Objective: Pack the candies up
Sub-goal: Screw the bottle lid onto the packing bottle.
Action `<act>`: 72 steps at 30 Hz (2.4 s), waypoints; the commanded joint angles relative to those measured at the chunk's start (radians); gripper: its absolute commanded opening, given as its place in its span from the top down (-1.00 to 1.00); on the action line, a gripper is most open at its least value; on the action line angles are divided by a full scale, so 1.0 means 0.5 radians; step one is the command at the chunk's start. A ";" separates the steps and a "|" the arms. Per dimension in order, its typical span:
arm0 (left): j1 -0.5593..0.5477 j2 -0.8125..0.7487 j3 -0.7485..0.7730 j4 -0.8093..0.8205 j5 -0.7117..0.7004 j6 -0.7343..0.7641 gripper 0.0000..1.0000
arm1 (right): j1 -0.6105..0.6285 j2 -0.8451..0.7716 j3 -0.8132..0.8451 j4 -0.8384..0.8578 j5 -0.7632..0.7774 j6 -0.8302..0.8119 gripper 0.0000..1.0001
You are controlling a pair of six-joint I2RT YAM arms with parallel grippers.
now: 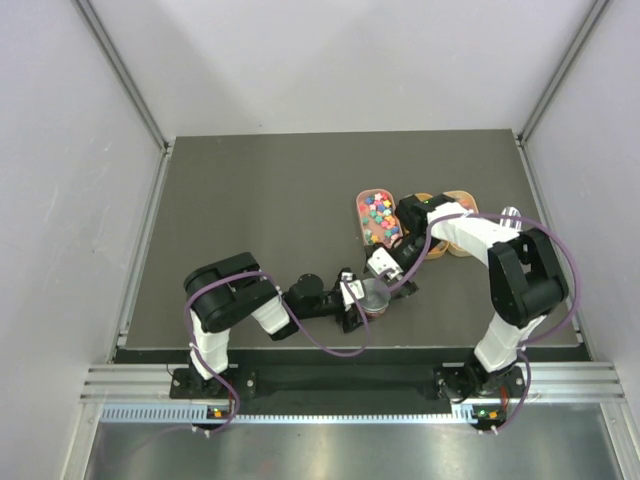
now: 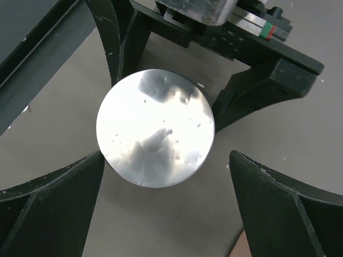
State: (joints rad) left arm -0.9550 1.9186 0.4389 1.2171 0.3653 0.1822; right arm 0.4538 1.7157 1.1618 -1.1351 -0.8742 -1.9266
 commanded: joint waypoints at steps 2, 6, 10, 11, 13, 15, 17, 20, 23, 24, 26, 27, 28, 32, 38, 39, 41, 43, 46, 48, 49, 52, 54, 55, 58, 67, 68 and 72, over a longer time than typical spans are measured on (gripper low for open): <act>0.017 0.096 -0.016 -0.287 -0.074 0.062 -0.62 | 0.053 0.051 0.100 -0.031 -0.046 -0.083 -0.99; 0.020 0.099 -0.010 -0.287 -0.074 0.053 -0.62 | 0.056 0.066 0.118 -0.028 -0.040 -0.089 -0.84; 0.032 0.105 -0.003 -0.302 -0.068 0.044 -0.62 | 0.056 0.057 0.128 -0.049 -0.019 -0.080 -0.77; 0.035 0.108 0.006 -0.308 -0.065 0.044 -0.62 | 0.053 0.051 0.125 -0.055 -0.016 -0.077 -0.77; 0.032 0.111 0.012 -0.314 -0.062 0.041 -0.62 | 0.053 0.020 0.103 -0.071 -0.028 -0.077 -0.79; 0.039 0.111 0.015 -0.326 -0.062 0.038 -0.62 | 0.053 -0.023 0.085 -0.071 -0.034 -0.080 -0.82; 0.039 0.114 0.018 -0.333 -0.059 0.041 -0.62 | 0.056 -0.044 0.060 -0.080 -0.043 -0.080 -0.85; 0.039 0.117 0.024 -0.336 -0.065 0.041 -0.63 | 0.062 -0.060 0.057 -0.120 -0.043 -0.086 -0.87; 0.039 0.117 0.027 -0.345 -0.062 0.044 -0.63 | 0.071 -0.066 0.045 -0.132 -0.046 -0.098 -0.87; 0.039 0.120 0.027 -0.345 -0.065 0.041 -0.63 | 0.074 -0.069 0.039 -0.138 -0.046 -0.113 -0.87; 0.039 0.120 0.030 -0.345 -0.074 0.050 -0.63 | 0.083 -0.066 0.039 -0.150 -0.050 -0.120 -0.87; 0.039 0.120 0.030 -0.345 -0.080 0.050 -0.63 | 0.089 -0.054 0.045 -0.160 -0.043 -0.126 -0.87; 0.039 0.117 0.030 -0.345 -0.083 0.050 -0.63 | 0.102 -0.044 0.048 -0.166 -0.022 -0.132 -0.87; 0.039 0.120 0.030 -0.348 -0.086 0.053 -0.63 | 0.111 -0.005 0.042 -0.163 0.018 -0.138 -0.82; 0.039 0.120 0.030 -0.342 -0.089 0.053 -0.63 | 0.120 0.008 0.036 -0.092 0.046 -0.074 -0.79; 0.039 0.123 0.030 -0.336 -0.083 0.053 -0.63 | 0.126 0.008 0.039 -0.083 0.049 -0.049 -0.78; 0.039 0.120 0.027 -0.330 -0.083 0.053 -0.63 | 0.136 0.017 0.048 -0.037 0.064 0.024 -0.74; 0.039 0.114 0.021 -0.327 -0.086 0.053 -0.63 | 0.145 0.032 0.066 -0.022 0.082 0.064 -0.61; 0.039 0.099 0.006 -0.314 -0.098 0.056 -0.63 | 0.172 0.063 0.082 0.006 0.122 0.211 -0.48; 0.039 0.087 0.006 -0.314 -0.117 0.047 -0.63 | 0.200 0.063 0.076 0.006 0.128 0.297 -0.39; 0.039 0.084 0.009 -0.320 -0.141 0.029 -0.63 | 0.209 0.057 0.070 0.030 0.116 0.343 -0.37; 0.042 0.068 0.015 -0.336 -0.218 -0.020 -0.62 | 0.258 0.014 0.017 0.159 0.147 0.542 -0.32; 0.051 0.044 0.012 -0.336 -0.237 -0.039 -0.61 | 0.298 -0.023 -0.044 0.273 0.214 0.678 -0.30; 0.060 0.038 0.009 -0.330 -0.249 -0.045 -0.61 | 0.307 -0.035 -0.065 0.294 0.236 0.705 -0.30; 0.069 0.016 0.000 -0.330 -0.246 -0.054 -0.60 | 0.338 -0.072 -0.139 0.359 0.303 0.794 -0.27; 0.069 -0.002 -0.022 -0.311 -0.230 -0.091 -0.52 | 0.405 -0.173 -0.378 0.662 0.450 1.132 -0.23; 0.069 -0.002 -0.022 -0.308 -0.233 -0.088 -0.52 | 0.412 -0.191 -0.415 0.684 0.460 1.196 -0.22; 0.069 0.004 -0.013 -0.311 -0.246 -0.082 -0.51 | 0.470 -0.216 -0.483 0.764 0.542 1.371 -0.22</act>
State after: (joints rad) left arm -0.9382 1.9068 0.4484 1.1816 0.3531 0.1429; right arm 0.6159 1.5436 1.0183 -0.8318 -0.6662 -1.4063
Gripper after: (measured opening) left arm 0.857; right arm 0.764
